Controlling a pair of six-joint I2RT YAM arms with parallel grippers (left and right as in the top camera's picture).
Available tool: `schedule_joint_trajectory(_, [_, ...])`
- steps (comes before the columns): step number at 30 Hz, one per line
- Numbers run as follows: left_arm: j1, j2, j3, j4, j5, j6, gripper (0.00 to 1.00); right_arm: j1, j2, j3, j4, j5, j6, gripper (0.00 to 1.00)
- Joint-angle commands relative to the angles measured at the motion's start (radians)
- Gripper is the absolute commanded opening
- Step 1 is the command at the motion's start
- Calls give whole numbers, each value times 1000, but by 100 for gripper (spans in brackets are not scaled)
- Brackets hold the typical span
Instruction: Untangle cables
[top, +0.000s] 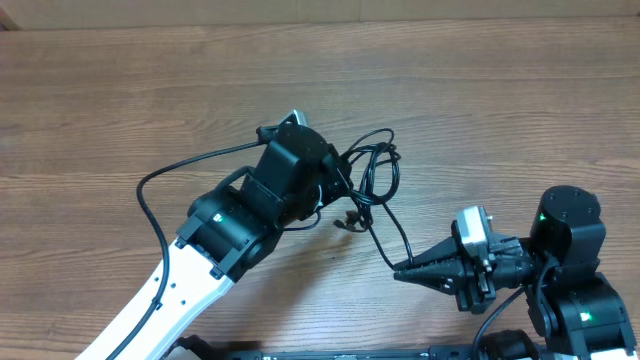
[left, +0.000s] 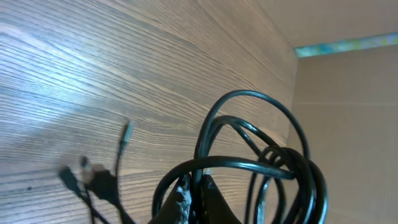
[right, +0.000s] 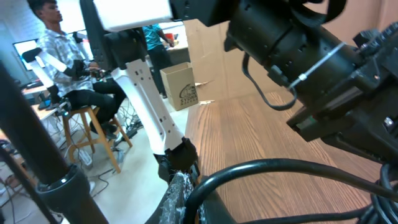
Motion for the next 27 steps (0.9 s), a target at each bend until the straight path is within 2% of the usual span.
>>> schedule_joint_trajectory(1, [34,-14,14,1,-88,-13,4,0,-16,19,3,-112,-32,4])
schedule_joint_trajectory(7, [37,-14,14,-18,-101,-12,4,0,-16,19,3,-112,-31,4])
schedule_joint_trajectory(17, [38,-12,14,-198,-323,-10,4,0,-16,19,3,-112,-29,4])
schedule_joint_trajectory(22, [38,-12,14,-204,-290,-5,4,0,-16,19,3,-112,-28,4])
schedule_joint_trajectory(25, [38,-12,14,-146,-238,63,4,0,-15,19,0,-108,-16,4])
schedule_joint_trajectory(26, [38,-13,14,-121,-218,93,4,0,-14,19,0,-100,-1,7])
schedule_joint_trajectory(27, [38,-13,14,-95,-196,121,4,0,-14,19,-1,-75,28,20])
